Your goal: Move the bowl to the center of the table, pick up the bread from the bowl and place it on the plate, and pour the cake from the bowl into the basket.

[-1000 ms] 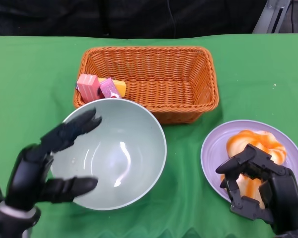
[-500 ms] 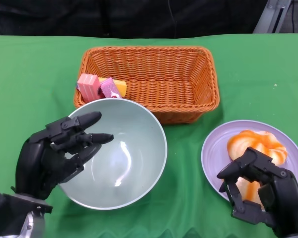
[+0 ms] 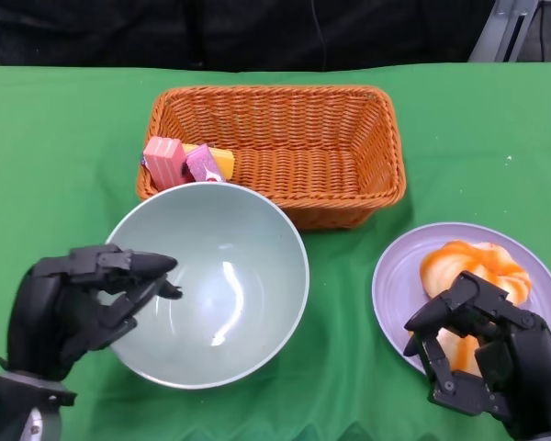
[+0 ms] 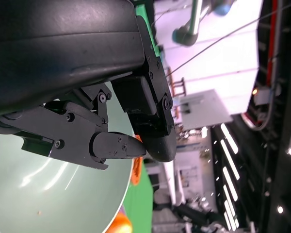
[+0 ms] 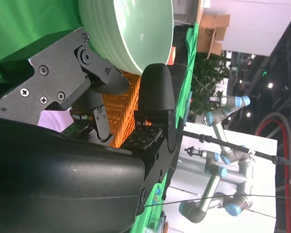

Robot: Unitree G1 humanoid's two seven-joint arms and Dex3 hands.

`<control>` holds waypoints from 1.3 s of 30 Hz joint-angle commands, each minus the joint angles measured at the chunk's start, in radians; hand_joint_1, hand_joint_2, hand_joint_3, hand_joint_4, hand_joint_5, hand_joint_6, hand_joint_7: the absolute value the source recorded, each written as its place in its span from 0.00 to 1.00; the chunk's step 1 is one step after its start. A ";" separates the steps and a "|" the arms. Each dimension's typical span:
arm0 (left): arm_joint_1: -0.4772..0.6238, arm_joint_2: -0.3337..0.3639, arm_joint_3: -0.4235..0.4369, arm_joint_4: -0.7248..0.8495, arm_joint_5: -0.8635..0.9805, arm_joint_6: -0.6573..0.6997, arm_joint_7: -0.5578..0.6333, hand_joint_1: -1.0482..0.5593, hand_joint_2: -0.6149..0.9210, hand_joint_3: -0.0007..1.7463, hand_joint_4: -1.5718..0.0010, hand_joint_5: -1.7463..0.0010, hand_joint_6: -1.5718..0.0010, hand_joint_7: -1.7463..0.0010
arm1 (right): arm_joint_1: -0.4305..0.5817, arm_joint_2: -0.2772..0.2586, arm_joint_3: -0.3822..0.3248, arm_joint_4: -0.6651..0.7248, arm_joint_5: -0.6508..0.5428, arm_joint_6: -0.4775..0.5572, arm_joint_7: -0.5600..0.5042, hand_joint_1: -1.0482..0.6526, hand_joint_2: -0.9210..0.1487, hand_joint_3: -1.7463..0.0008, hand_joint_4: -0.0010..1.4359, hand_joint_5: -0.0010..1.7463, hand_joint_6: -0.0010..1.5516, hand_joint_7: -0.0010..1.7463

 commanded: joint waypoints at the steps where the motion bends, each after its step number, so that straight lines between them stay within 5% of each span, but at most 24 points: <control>1: 0.009 0.009 0.042 -0.062 0.002 0.023 -0.033 0.55 1.00 0.18 0.46 0.31 0.38 0.53 | -0.006 -0.012 -0.008 -0.025 0.013 0.023 0.006 0.61 0.32 0.38 0.52 0.87 0.44 0.77; 7: 0.001 -0.005 0.077 -0.139 -0.012 0.107 -0.080 0.57 1.00 0.19 0.47 0.29 0.41 0.51 | -0.039 -0.030 -0.008 -0.026 0.035 0.040 0.057 0.60 0.18 0.53 0.51 0.88 0.43 0.75; 19: -0.026 -0.037 0.116 -0.120 0.036 0.139 -0.095 0.60 1.00 0.19 0.48 0.26 0.39 0.49 | -0.087 -0.028 -0.024 -0.010 0.018 0.042 0.040 0.58 0.34 0.38 0.55 0.85 0.45 0.74; 39: -0.044 -0.054 0.134 -0.138 0.077 0.181 -0.102 0.58 1.00 0.17 0.47 0.25 0.41 0.47 | -0.106 -0.036 -0.038 -0.099 0.001 0.106 0.010 0.58 0.29 0.42 0.51 0.86 0.43 0.73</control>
